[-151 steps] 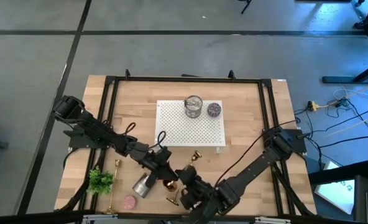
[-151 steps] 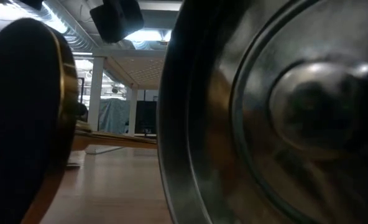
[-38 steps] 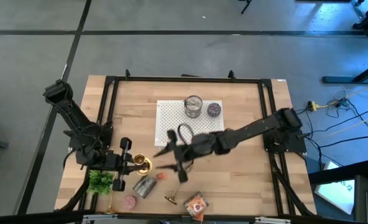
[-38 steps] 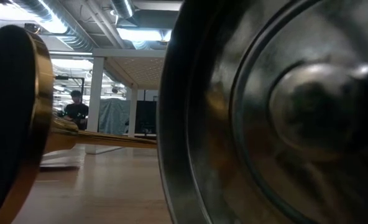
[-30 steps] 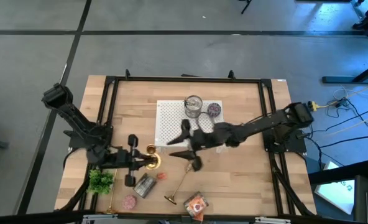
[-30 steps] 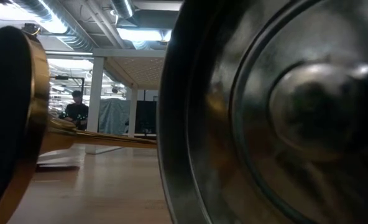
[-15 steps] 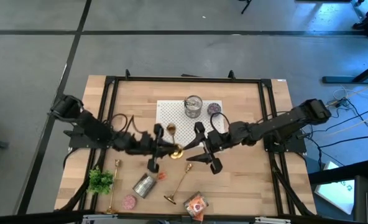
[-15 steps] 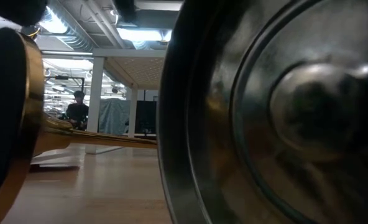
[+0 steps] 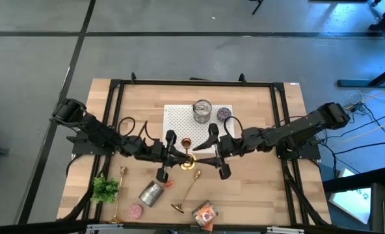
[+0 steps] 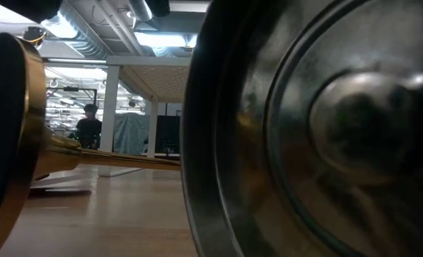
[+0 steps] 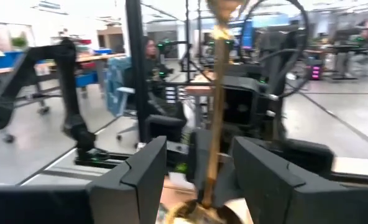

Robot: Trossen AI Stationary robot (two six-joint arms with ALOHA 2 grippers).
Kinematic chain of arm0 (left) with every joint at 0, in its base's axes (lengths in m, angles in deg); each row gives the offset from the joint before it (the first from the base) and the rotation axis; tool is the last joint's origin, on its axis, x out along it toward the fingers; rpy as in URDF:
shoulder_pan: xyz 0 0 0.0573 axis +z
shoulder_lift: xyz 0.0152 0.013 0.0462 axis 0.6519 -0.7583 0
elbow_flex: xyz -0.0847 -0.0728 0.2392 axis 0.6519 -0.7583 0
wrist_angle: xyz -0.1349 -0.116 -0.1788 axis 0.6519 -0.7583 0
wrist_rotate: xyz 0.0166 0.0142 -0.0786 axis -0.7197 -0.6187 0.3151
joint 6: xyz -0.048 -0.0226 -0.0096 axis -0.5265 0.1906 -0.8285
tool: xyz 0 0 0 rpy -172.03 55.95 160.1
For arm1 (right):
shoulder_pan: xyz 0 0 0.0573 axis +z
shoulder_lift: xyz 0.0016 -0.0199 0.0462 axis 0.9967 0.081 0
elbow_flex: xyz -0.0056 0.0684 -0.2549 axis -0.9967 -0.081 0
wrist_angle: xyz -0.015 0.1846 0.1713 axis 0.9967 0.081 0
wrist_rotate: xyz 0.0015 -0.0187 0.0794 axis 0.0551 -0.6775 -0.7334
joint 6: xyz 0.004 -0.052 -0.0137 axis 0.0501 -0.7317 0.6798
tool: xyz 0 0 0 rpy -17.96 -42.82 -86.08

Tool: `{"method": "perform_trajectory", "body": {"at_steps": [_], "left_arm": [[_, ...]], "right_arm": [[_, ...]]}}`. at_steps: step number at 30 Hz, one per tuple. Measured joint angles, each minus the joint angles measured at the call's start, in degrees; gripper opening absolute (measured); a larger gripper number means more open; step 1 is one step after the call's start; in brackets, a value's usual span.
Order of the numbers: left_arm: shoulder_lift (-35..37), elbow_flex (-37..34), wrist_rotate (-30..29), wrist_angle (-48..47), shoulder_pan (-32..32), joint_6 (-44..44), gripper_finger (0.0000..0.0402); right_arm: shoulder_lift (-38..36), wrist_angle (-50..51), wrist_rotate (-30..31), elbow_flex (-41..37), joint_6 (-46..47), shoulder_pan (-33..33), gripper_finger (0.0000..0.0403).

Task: Pick & Place candle stick holders
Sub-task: Put the right gold candle holder on the shelf

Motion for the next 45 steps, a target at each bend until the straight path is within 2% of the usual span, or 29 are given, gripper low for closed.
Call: {"method": "perform_trajectory", "body": {"at_steps": [8, 21, 26, 35, 39, 45], "left_arm": [[0.00, 0.68, 1.33, -1.70, 1.29, -0.41, 0.0012], [-0.33, 0.68, 2.21, -2.69, 1.55, -1.09, 0.0012], [-0.33, 0.68, 2.20, -3.01, 1.69, -1.12, 0.0012], [-0.33, 0.68, 2.75, -3.63, 2.19, -1.77, 0.0012], [-0.34, 0.68, 3.28, -4.35, 2.16, -2.14, 0.0012], [-0.37, 0.68, 2.96, -4.34, 2.21, -2.20, 0.0012]], "right_arm": [[1.22, -0.44, 0.75, 0.02, 0.26, 0.04, 0.0188], [3.17, -7.11, 0.89, 0.02, 0.14, 0.04, 0.0188], [6.01, -11.49, 0.93, 0.07, 0.48, 0.02, 0.0188], [8.28, -15.88, 3.42, 0.07, 0.44, 0.02, 0.0185], [8.28, -15.68, 6.19, 0.07, 0.43, 0.02, 0.0157], [8.28, -13.05, 7.33, 0.07, 0.42, -0.04, 0.0075]]}}
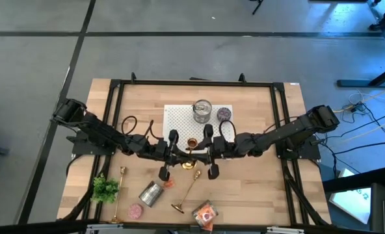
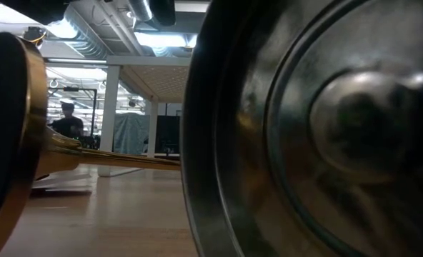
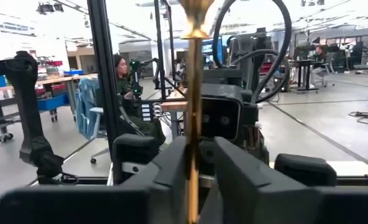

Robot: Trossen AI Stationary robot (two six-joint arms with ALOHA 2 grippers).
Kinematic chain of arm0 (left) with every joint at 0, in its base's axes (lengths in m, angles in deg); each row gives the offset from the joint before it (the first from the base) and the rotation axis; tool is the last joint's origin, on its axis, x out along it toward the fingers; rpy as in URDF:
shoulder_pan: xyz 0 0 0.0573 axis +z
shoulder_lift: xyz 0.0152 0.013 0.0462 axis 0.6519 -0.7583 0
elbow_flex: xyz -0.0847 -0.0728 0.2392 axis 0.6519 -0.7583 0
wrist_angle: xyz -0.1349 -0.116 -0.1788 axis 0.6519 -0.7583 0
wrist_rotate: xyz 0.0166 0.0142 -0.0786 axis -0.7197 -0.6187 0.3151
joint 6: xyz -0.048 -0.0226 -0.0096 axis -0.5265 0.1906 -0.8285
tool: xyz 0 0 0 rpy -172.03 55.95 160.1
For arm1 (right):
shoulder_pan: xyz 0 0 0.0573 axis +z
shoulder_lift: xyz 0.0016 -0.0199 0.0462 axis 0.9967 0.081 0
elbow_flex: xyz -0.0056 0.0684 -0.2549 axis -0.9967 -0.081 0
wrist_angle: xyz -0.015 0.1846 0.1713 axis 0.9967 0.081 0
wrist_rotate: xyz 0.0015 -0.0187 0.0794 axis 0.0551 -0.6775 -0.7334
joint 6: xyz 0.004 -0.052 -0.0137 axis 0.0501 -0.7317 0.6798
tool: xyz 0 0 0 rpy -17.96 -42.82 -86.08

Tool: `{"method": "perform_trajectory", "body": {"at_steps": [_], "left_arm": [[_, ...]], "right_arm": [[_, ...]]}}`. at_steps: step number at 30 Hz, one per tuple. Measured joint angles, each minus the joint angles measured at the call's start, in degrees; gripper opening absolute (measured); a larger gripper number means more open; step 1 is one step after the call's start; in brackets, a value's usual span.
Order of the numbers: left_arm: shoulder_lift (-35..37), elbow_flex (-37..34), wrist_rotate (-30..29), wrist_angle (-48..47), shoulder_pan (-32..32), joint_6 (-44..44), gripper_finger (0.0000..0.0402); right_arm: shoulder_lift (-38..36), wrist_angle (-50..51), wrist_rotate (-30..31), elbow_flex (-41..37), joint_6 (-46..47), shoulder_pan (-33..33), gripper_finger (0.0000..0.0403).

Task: Pick & Place candle stick holders
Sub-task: Put the right gold candle holder on the shelf

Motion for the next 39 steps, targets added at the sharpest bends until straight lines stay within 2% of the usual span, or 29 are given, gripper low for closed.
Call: {"method": "perform_trajectory", "body": {"at_steps": [4, 11, 19, 22, 25, 34, 39], "left_arm": [[0.00, 0.00, -0.45, -0.09, 0.00, 0.00, 0.0012], [0.00, 0.00, -1.23, -0.39, -0.02, -5.17, 0.0044], [3.42, 0.00, -4.23, -2.05, -2.75, -2.27, 0.0115], [4.80, 0.02, -4.97, -2.58, -4.53, -0.56, 0.0141], [5.62, 0.02, -8.99, -2.85, -5.71, 1.37, 0.0156], [7.94, 0.02, -17.56, -2.86, -9.40, 5.49, 0.0162], [9.26, 0.02, -18.90, -2.89, -10.52, 7.06, 0.0158]], "right_arm": [[-0.02, 0.55, -0.22, 0.00, 0.00, 0.03, 0.0021], [-0.10, 1.64, 0.85, 0.00, 0.53, 0.02, 0.0015], [-5.57, 11.22, 11.82, 0.02, -1.65, 3.44, 0.0015], [-8.27, 15.57, 21.39, -0.12, -3.87, 5.88, 0.0015], [-10.57, 20.18, 30.43, -0.07, -4.03, 8.28, 0.0015], [-14.50, 32.70, 32.99, -0.04, 6.21, 9.53, 0.0015], [-16.73, 44.13, 39.34, -0.04, 16.39, 9.51, 0.0015]]}}
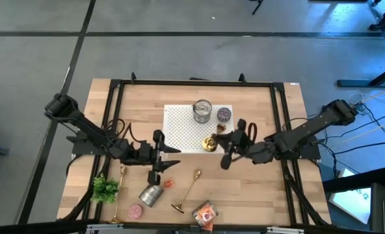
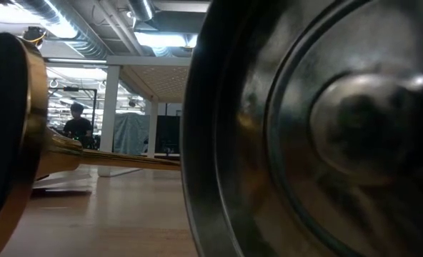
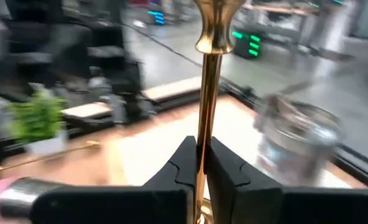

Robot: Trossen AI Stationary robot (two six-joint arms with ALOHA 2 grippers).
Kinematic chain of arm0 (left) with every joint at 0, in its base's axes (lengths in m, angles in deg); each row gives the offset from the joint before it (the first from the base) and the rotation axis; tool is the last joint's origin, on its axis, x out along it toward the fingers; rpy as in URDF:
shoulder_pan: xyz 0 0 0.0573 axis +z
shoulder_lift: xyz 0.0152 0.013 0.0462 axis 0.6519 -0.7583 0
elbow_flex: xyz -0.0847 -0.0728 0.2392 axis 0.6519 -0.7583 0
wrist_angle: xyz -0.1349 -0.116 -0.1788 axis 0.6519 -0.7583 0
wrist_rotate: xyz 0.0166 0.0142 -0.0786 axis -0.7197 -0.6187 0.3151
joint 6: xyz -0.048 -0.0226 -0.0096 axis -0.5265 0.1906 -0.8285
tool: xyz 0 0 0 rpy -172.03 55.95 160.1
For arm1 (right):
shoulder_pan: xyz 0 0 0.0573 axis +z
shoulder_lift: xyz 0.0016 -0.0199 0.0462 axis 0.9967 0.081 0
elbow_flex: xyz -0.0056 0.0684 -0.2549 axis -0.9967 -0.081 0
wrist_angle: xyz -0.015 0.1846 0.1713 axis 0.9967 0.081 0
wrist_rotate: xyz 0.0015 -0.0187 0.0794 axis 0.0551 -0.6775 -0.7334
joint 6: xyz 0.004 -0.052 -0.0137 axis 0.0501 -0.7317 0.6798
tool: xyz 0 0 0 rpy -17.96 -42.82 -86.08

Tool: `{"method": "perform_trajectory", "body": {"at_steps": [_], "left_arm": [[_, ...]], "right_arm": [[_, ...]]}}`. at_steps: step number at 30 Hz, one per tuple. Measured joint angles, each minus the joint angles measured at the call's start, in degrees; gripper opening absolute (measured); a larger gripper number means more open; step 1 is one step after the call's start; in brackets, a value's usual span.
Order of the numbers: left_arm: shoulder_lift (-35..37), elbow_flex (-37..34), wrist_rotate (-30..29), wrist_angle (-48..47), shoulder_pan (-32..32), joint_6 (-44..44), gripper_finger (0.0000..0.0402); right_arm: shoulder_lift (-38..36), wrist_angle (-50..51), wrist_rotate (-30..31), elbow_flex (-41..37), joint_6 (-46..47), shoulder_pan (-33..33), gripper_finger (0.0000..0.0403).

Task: Pick & Place candle stick holders
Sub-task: Put the right gold candle holder on the shelf

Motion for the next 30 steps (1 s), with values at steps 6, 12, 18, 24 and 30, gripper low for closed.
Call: {"method": "perform_trajectory", "body": {"at_steps": [6, 12, 18, 24, 30], "left_arm": [[1.48, 0.00, -0.02, -0.02, -0.92, 1.92, 0.0157], [1.78, 0.00, -0.42, -0.07, -1.30, 2.76, 0.0157], [1.87, 0.00, -0.38, -0.07, -1.30, 3.10, 0.0159], [1.87, 0.00, -0.17, -0.07, -1.28, 3.10, 0.0155], [1.87, 0.00, -0.12, -0.09, -1.28, 3.10, 0.0157]], "right_arm": [[-1.12, 9.14, 6.23, 0.00, 8.77, 0.05, 0.0015], [-1.12, 14.59, 7.48, 0.00, 14.48, 0.07, 0.0015], [-1.10, 22.55, 12.00, 0.00, 21.86, 0.72, 0.0015], [-1.10, 25.72, 12.95, 0.00, 25.01, 1.03, 0.0015], [-1.10, 28.89, 15.14, 0.00, 27.53, 1.07, 0.0015]]}}
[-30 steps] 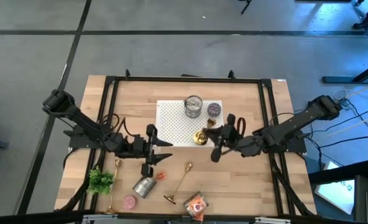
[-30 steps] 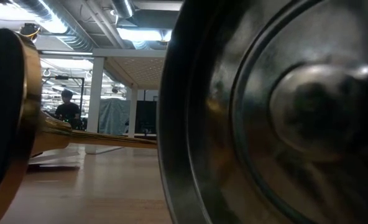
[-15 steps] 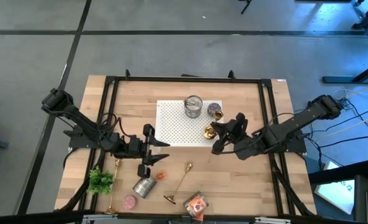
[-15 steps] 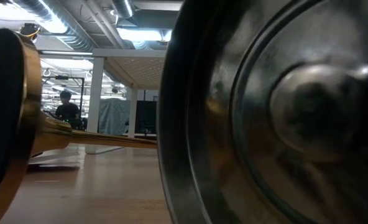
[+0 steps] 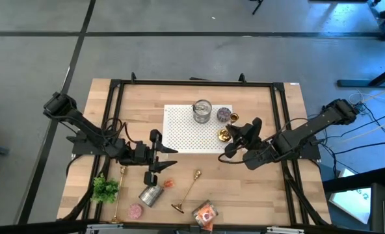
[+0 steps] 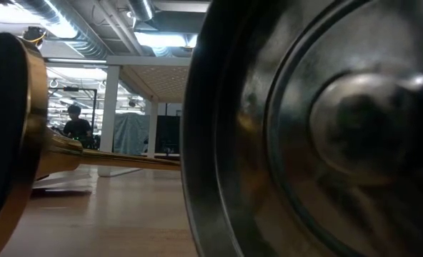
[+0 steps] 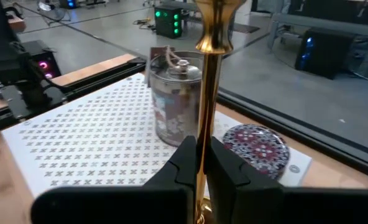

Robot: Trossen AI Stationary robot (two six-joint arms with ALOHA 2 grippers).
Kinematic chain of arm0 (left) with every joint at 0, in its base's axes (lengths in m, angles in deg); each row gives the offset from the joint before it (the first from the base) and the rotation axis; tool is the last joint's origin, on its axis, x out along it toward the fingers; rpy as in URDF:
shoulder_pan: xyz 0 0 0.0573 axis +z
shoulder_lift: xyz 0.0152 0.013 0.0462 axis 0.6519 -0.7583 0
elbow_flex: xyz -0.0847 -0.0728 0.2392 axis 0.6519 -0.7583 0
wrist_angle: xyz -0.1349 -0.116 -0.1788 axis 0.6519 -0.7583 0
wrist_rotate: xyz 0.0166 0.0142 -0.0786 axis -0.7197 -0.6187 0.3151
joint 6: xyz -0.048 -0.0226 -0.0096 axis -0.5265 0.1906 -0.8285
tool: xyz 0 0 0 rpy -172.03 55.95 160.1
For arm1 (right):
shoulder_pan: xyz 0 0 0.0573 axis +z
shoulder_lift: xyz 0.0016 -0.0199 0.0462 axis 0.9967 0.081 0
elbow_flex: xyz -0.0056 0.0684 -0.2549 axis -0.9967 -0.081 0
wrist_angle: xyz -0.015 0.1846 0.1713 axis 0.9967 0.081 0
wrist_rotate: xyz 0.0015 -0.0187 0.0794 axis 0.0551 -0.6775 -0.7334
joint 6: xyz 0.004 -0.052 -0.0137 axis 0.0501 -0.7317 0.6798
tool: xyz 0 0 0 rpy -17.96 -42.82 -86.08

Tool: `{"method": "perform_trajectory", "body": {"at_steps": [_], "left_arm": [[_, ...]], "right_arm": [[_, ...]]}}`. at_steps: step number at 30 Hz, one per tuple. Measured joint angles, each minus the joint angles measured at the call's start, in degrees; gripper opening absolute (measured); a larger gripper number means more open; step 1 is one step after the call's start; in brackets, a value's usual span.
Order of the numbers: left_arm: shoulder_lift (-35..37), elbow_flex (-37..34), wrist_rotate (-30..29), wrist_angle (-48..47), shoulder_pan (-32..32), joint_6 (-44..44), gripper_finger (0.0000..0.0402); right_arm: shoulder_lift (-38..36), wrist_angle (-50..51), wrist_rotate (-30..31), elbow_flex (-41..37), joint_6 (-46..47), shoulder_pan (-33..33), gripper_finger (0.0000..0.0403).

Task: Pick & Place candle stick holders
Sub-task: Put the right gold candle holder on the shelf

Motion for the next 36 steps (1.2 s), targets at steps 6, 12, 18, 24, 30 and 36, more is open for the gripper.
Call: {"method": "perform_trajectory", "body": {"at_steps": [6, 12, 18, 24, 30, 36], "left_arm": [[0.00, -0.02, 0.02, 0.00, 0.00, 0.00, 0.0153], [0.00, -0.02, 0.04, -0.04, 0.00, 0.00, 0.0154], [0.00, -0.02, 0.04, -0.04, 0.00, 0.00, 0.0151], [-0.02, -0.02, 0.07, -0.29, 0.00, 0.00, 0.0152], [-0.02, -0.02, 0.07, -0.31, 0.00, 0.00, 0.0149], [-0.04, -0.02, 0.07, -0.36, 0.00, 0.00, 0.0151]], "right_arm": [[0.22, 1.17, 1.22, 0.00, 1.58, 0.00, 0.0015], [0.96, 1.08, 2.52, 0.04, 1.55, 0.00, 0.0015], [2.24, 0.43, 3.31, 0.04, 0.69, -0.17, 0.0015], [2.23, 0.37, 2.90, 0.04, 0.47, -0.18, 0.0015], [2.27, 0.22, 2.02, 0.04, 0.47, -0.89, 0.0015], [2.80, -0.17, 1.86, 0.04, 0.47, -1.27, 0.0015]]}}
